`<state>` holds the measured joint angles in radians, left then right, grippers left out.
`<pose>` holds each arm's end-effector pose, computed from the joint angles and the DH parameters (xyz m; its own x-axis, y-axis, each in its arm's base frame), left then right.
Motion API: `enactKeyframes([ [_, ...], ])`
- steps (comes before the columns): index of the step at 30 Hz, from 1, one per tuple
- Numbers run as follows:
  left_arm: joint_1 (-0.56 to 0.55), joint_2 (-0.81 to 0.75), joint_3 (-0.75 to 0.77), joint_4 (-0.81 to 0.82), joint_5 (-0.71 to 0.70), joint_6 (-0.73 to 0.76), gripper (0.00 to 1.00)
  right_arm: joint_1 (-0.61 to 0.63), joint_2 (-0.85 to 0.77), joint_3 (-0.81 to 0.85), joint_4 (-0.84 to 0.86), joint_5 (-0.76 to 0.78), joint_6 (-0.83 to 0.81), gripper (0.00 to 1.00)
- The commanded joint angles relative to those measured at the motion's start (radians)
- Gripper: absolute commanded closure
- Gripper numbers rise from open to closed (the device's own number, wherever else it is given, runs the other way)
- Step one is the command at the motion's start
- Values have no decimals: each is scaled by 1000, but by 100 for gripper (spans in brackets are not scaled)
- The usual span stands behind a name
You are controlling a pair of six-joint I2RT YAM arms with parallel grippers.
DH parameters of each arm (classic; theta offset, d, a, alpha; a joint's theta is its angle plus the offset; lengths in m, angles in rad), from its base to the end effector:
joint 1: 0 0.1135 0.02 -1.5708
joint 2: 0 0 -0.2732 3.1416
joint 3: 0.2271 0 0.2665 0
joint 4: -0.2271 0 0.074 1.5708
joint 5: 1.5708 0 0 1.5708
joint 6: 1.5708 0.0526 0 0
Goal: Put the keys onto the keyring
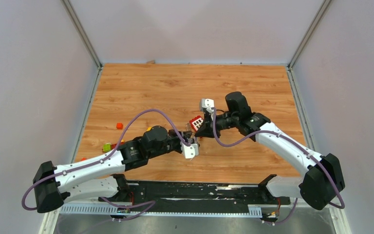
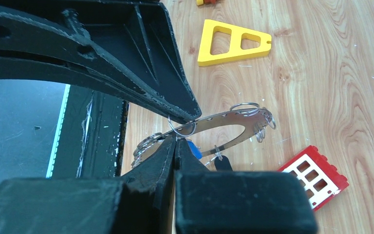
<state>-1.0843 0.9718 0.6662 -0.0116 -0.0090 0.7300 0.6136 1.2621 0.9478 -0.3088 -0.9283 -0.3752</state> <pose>0.1182 -0.2225 0.2788 0.4782 0.5223 -0.7061 0.7530 0.1701 0.6357 0.2114 0.2004 0.2890 -0.1227 -0.3550 -0.9268 -0.9904 -0.0156 0.1371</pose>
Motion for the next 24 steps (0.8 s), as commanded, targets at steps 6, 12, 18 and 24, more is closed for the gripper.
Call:
enactKeyframes([
  [6, -5, 29, 113, -42, -74, -157, 100, -23, -38, 25, 45, 43, 16, 100],
  [12, -6, 57, 158, -97, -109, -252, 100, -48, -72, 39, 35, 65, 4, 100],
  [18, -6, 81, 201, -105, -161, -339, 100, -50, -80, 42, 41, 64, 13, 100],
  [24, -6, 114, 229, -114, -178, -391, 100, -51, -59, 63, 49, 40, 58, 100],
])
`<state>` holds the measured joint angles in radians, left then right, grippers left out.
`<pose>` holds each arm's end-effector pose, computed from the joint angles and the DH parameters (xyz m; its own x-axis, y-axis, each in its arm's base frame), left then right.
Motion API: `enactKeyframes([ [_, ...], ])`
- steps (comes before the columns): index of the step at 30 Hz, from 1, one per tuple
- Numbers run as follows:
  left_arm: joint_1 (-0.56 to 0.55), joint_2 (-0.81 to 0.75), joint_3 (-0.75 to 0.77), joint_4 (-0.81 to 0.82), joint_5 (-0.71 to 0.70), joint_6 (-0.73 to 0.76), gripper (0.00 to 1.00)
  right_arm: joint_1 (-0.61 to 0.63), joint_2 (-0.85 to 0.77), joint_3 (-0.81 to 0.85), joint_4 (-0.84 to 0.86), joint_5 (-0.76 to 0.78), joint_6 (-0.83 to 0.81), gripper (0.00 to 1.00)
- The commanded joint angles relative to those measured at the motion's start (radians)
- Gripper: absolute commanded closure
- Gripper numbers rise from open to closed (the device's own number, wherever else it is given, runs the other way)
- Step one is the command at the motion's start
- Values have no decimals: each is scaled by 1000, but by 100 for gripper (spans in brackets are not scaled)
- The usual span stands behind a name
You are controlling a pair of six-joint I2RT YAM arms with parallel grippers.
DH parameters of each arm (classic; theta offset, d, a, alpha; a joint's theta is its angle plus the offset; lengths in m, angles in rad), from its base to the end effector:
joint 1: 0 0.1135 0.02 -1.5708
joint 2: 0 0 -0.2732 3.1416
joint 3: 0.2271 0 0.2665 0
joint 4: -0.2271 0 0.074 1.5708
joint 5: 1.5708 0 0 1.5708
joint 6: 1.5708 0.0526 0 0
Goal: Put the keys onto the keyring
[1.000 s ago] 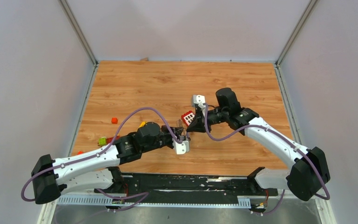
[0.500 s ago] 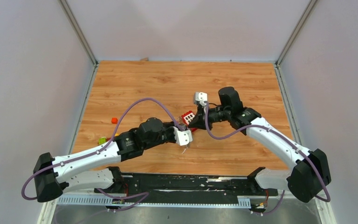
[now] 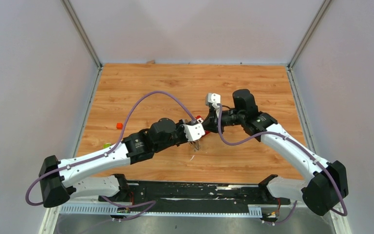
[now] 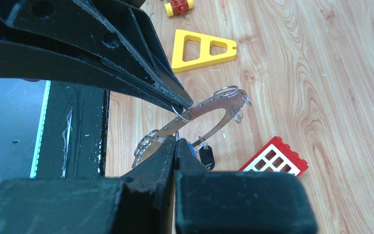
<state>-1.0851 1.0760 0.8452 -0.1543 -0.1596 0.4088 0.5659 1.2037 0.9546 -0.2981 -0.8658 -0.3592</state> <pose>0.1351 -0.2379 0.3056 0.1588 0.5398 -0.8267 0.8078 0.4104 0.4232 0.2155 0.1843 0.3064 -0.0960 -0.3309 -0.9388 -0.9936 0.0876 0.0708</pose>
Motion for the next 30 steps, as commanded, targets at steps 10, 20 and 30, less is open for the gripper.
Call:
enactKeyframes([
  [10, -7, 21, 57, 33, -41, -73, 100, -6, 29, 73, 52, -46, 84, 100],
  [20, -6, 18, 61, 31, -38, -80, 100, -6, 60, 72, 62, -58, 100, 100],
  [30, -6, 17, 61, 28, -23, -80, 100, -7, 71, 78, 67, -74, 109, 100],
])
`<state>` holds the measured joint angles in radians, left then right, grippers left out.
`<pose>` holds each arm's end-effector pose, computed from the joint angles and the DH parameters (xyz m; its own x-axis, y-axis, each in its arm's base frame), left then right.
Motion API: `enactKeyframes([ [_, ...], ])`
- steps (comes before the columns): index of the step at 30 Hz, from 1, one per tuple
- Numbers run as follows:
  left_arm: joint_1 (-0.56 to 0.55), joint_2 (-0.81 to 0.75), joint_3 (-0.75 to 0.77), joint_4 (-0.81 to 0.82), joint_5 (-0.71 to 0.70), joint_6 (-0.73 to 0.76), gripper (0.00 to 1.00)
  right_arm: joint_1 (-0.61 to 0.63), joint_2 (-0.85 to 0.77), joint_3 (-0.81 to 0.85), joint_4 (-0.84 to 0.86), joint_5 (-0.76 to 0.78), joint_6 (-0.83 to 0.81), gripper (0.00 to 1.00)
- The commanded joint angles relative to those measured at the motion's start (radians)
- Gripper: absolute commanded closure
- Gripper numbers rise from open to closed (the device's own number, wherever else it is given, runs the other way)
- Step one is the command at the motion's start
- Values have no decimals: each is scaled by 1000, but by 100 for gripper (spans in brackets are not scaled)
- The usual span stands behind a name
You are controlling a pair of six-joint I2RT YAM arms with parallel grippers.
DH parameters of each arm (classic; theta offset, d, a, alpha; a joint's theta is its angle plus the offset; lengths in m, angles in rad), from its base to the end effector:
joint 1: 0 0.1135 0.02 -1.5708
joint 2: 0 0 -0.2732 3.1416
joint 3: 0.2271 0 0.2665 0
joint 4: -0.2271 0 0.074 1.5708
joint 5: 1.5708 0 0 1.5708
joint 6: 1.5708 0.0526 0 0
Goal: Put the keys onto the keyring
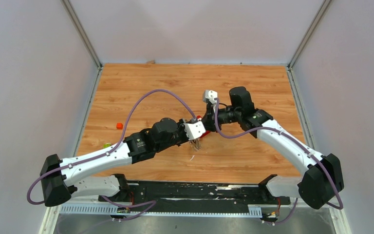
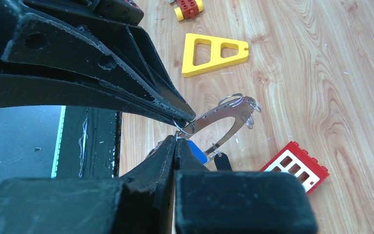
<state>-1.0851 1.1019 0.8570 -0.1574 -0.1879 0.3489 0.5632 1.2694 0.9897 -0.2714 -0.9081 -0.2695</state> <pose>0.1388 -0.2418 0.3033 0.0978 0.5341 -0.8397 0.8035 0.4554 0.3833 0.2278 0.1929 0.3047 -0.1881 -0.3125 -0.9311 -0.9819 0.0814 0.1711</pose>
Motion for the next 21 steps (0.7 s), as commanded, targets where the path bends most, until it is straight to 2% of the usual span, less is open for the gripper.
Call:
enactKeyframes([
  [1, -6, -9, 50, 31, 6, -19, 100, -3, 6, 43, 40, -31, 20, 100],
  [21, -5, -28, 45, 22, 46, -20, 100, -5, 21, 40, 36, 20, 17, 100],
])
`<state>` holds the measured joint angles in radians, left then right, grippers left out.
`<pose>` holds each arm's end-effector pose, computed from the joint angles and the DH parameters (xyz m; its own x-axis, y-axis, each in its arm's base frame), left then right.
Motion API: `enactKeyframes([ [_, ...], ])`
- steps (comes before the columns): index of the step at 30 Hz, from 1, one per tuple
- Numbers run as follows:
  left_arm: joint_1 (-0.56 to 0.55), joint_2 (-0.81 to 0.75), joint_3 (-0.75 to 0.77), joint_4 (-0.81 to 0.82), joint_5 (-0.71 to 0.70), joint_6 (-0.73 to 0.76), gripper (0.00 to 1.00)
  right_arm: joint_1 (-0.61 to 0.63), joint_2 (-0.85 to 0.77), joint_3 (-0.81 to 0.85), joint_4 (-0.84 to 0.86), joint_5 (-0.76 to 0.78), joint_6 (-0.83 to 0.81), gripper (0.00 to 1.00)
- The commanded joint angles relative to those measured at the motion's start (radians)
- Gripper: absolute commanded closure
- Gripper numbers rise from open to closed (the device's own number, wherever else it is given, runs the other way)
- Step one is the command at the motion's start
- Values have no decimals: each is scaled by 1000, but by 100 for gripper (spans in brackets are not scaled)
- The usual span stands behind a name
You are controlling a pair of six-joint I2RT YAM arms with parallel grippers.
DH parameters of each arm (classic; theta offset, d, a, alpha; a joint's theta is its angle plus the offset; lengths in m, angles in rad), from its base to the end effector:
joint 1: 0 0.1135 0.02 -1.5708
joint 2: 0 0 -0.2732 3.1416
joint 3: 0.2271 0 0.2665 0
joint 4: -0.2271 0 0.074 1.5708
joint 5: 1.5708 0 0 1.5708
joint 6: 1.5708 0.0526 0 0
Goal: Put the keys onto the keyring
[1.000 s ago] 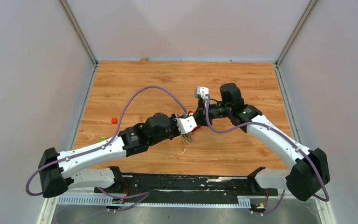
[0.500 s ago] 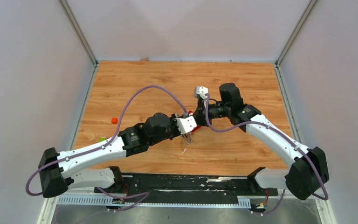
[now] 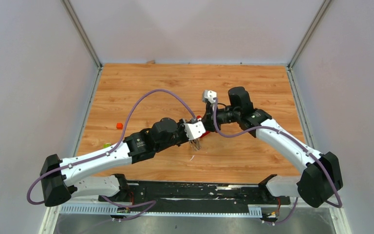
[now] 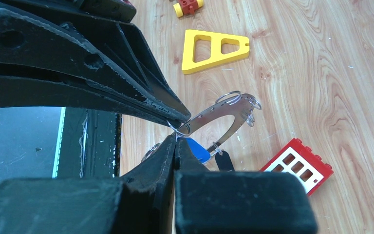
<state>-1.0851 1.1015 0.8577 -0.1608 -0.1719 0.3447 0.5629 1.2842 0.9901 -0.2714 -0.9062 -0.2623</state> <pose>0.1380 -0.2422 0.3032 0.0967 0.5301 -0.8424 0.8131 0.4461 0.3740 0.2304 0.1943 0.3007 -0.2066 -0.3194 -0.9248 -0.9782 0.0871 0.1884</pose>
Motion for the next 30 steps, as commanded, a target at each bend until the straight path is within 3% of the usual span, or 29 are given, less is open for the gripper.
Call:
enactKeyframes([
  [1, -6, -28, 44, 25, 32, -16, 100, -3, 5, 39, 35, 22, 8, 100],
  [30, -7, -96, -42, 75, 149, 84, 100, -50, 36, 39, 22, -40, -6, 100],
])
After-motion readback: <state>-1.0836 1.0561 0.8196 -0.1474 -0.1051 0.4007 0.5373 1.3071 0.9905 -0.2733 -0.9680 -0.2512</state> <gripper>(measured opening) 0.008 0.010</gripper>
